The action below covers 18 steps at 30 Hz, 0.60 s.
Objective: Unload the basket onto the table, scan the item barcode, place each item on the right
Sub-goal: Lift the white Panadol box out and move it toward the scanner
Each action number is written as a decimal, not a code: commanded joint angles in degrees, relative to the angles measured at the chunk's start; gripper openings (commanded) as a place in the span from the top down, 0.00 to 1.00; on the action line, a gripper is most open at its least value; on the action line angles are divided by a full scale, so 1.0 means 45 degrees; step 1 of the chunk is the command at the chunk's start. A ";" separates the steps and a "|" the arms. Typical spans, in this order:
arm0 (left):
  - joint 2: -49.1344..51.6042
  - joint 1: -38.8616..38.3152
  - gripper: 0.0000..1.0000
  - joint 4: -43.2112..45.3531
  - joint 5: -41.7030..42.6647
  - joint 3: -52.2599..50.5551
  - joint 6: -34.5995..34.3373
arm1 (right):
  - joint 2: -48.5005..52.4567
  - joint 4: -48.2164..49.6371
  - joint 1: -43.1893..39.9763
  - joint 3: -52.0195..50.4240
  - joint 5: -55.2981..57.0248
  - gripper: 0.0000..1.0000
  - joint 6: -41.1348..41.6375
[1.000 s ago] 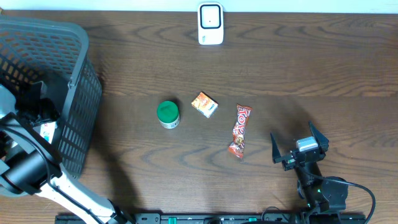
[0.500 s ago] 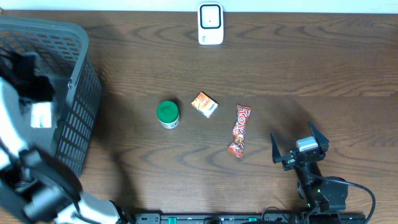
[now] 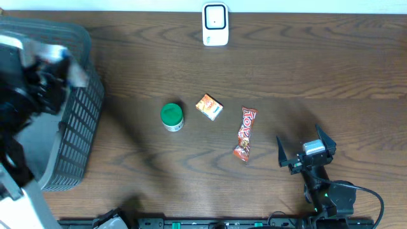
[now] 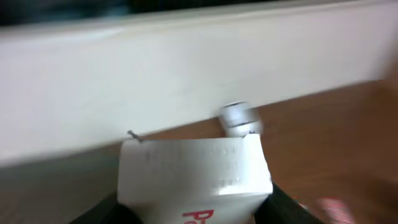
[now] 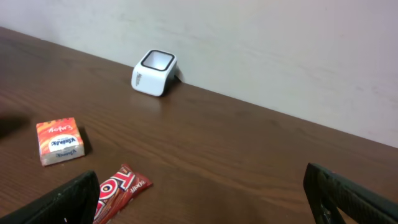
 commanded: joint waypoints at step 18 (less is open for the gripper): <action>0.5853 -1.2959 0.49 0.0986 -0.1156 -0.0816 -0.0010 | -0.0078 -0.0044 -0.0112 -0.0024 -0.0034 0.01 0.0160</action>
